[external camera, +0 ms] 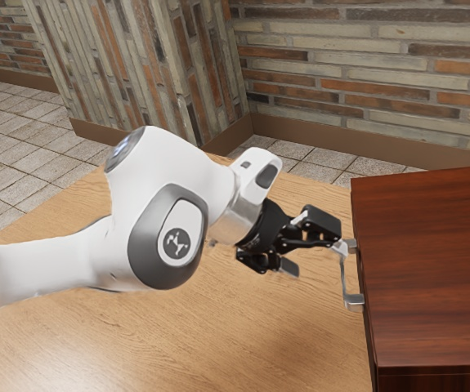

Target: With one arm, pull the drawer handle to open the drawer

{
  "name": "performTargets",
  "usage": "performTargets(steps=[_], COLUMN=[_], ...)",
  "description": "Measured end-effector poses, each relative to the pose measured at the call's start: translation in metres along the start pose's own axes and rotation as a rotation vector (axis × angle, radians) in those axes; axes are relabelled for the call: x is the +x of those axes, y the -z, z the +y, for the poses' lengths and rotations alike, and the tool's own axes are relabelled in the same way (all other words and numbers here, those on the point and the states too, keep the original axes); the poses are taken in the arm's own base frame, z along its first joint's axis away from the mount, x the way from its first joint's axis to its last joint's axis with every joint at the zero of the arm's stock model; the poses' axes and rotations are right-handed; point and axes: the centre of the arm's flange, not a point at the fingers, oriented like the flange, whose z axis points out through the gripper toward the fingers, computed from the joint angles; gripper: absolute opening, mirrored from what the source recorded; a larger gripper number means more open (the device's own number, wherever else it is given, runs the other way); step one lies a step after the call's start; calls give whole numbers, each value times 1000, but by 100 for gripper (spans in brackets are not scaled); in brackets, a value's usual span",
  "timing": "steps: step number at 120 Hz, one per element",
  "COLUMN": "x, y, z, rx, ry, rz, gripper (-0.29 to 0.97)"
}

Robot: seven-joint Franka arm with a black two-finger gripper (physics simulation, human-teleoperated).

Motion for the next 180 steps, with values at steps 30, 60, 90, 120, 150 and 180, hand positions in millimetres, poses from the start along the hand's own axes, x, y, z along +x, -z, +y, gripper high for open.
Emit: performTargets(steps=[30, 60, 90, 120, 150, 180], x=[-9, -14, -17, -25, -30, -33], y=[-7, -14, -3, 8, 21, 36], z=[9, 0, -3, -10, -23, -43], rx=[-3, 15, 26, 45, 68, 93], ry=[-17, -3, -1, -1, 9, 31], rz=[-17, -39, -31, -24, -14, -2], gripper=[68, 68, 68, 68, 68, 68])
